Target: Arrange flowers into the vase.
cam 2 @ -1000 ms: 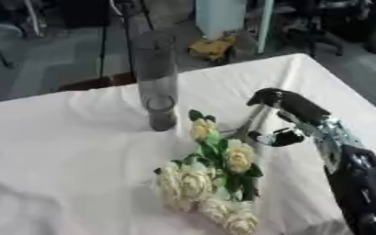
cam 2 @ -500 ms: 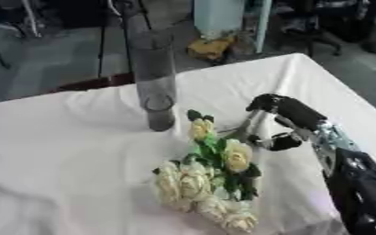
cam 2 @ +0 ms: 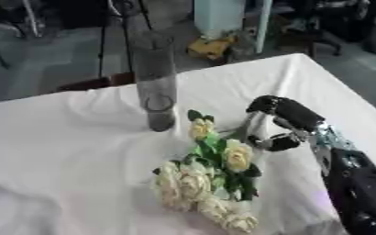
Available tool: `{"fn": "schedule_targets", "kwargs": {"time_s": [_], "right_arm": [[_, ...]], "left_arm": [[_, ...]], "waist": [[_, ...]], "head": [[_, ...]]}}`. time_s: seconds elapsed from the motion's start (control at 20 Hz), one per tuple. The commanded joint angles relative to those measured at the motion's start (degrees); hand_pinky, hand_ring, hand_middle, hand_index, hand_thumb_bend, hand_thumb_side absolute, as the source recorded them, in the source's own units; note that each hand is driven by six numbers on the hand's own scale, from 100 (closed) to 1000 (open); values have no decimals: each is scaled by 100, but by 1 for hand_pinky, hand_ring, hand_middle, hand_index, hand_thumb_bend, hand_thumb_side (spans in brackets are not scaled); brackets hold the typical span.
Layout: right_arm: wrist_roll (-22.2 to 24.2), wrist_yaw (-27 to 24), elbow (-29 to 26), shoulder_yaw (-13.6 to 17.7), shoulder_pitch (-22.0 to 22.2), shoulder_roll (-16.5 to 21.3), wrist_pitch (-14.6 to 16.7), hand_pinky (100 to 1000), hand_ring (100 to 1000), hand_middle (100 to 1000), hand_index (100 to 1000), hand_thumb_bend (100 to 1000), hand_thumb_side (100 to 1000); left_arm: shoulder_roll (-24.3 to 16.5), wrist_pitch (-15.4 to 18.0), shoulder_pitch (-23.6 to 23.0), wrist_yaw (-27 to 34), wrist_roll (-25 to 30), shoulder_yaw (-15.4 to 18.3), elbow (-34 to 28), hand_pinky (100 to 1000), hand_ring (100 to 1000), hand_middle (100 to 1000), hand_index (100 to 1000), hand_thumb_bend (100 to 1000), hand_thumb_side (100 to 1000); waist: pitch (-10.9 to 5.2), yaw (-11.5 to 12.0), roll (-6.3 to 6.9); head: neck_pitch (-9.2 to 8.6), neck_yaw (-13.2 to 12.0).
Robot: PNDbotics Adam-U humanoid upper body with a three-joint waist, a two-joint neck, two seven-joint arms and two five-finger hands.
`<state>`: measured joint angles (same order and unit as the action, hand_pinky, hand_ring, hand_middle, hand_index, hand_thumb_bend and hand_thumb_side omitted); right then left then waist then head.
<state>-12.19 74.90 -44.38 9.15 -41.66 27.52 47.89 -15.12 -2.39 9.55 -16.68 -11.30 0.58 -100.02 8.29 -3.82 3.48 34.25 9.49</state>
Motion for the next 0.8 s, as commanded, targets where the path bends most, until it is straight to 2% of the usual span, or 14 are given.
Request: {"fn": "schedule_targets", "kwargs": {"time_s": [0.05,0.8], "right_arm": [[-81,126,22,28,-175,107,-20,719,864,759,823,382,357],[-214,370,157,5,-289,88,-16,719,861,762,825,352,370]], "left_arm": [[-125,11,33,21,10,21,-93,480,709,630,727,333,780],[-116,13,35,21,13,22,-94,481,708,630,727,333,779]], "waist": [[-105,18,14],[-107,67,21]], "head": [[-27,17],[-14,63]]}}
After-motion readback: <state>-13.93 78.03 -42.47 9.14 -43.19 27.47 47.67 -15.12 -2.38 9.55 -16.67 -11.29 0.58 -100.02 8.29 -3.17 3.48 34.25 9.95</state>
